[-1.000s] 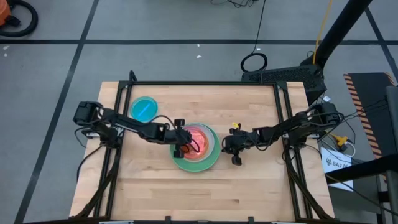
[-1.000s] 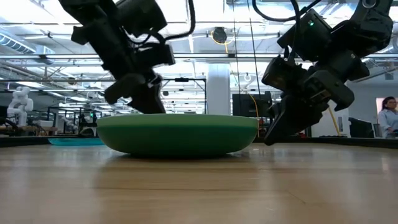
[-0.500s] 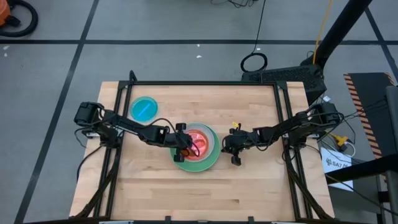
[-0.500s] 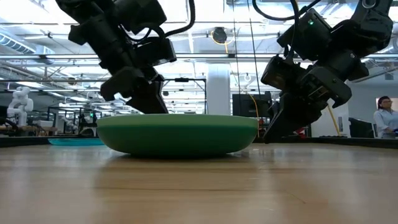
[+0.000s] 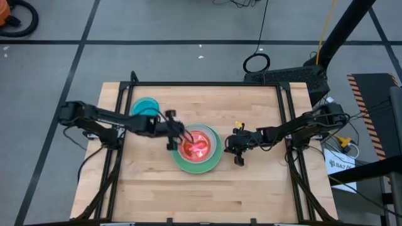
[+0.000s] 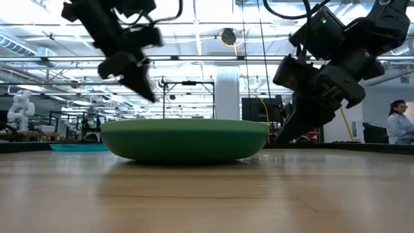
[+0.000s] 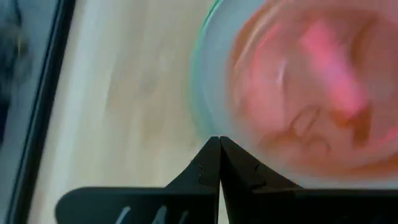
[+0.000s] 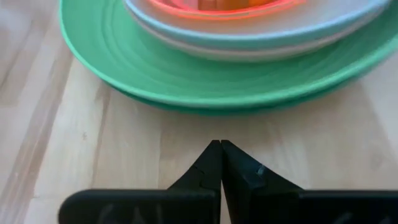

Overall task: Stack plastic plates
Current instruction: Stack the blue transparent plate on the pink transparent plate

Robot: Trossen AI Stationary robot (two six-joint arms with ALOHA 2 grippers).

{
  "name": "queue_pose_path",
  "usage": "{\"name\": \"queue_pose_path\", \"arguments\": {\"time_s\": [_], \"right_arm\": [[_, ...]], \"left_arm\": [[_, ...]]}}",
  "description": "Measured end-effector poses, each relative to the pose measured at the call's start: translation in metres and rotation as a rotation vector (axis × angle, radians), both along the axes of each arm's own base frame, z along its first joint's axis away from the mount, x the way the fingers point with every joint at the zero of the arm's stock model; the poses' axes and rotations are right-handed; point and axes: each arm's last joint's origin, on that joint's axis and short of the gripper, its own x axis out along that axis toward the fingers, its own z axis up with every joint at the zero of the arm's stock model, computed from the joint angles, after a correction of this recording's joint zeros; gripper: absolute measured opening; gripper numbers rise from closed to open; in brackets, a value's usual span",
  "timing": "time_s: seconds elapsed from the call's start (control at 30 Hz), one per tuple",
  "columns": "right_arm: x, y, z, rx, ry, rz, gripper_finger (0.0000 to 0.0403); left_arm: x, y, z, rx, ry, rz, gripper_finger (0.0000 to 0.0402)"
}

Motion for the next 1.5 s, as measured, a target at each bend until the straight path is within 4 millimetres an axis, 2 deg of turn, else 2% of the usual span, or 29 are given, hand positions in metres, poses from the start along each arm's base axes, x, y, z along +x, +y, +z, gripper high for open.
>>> {"name": "queue_pose_path", "arguments": {"time_s": [0.13,0.37,0.47,0.57,0.77,1.03,1.17,1.33,1.5], "right_arm": [[-0.005,-0.005,0.008,-0.025,0.004,-0.027,0.0],[-0.009,-0.01,0.029,-0.075,-0.091,-0.011,0.0],[-0.01,-0.012,0.035,-0.102,-0.118,-0.03,0.0],[-0.011,-0.012,0.039,-0.119,-0.135,-0.041,0.0],[-0.012,-0.012,0.038,-0.121,-0.122,-0.039,0.0],[-0.012,-0.012,0.037,-0.119,-0.113,-0.038,0.0],[-0.012,-0.012,0.037,-0.118,-0.111,-0.038,0.0],[-0.012,-0.012,0.037,-0.118,-0.11,-0.038,0.0004],[-0.012,-0.012,0.037,-0.118,-0.111,-0.038,0.0005]], "left_arm": [[-0.025,0.038,0.003,-0.028,0.126,0.188,0.0005],[-0.058,0.114,-0.017,-0.142,0.304,0.561,0.0005],[-0.068,0.137,-0.025,-0.26,0.288,0.674,0.0005],[-0.075,0.149,-0.032,-0.36,0.281,0.781,0.0005],[-0.079,0.157,-0.038,-0.39,0.282,0.87,0.0017],[-0.078,0.156,-0.038,-0.388,0.272,0.874,0.0096],[-0.073,0.153,-0.044,-0.379,0.292,0.896,0.0129],[-0.064,0.149,-0.054,-0.321,0.321,0.912,0.0145],[-0.059,0.144,-0.055,-0.322,0.316,0.91,0.0145]]}}
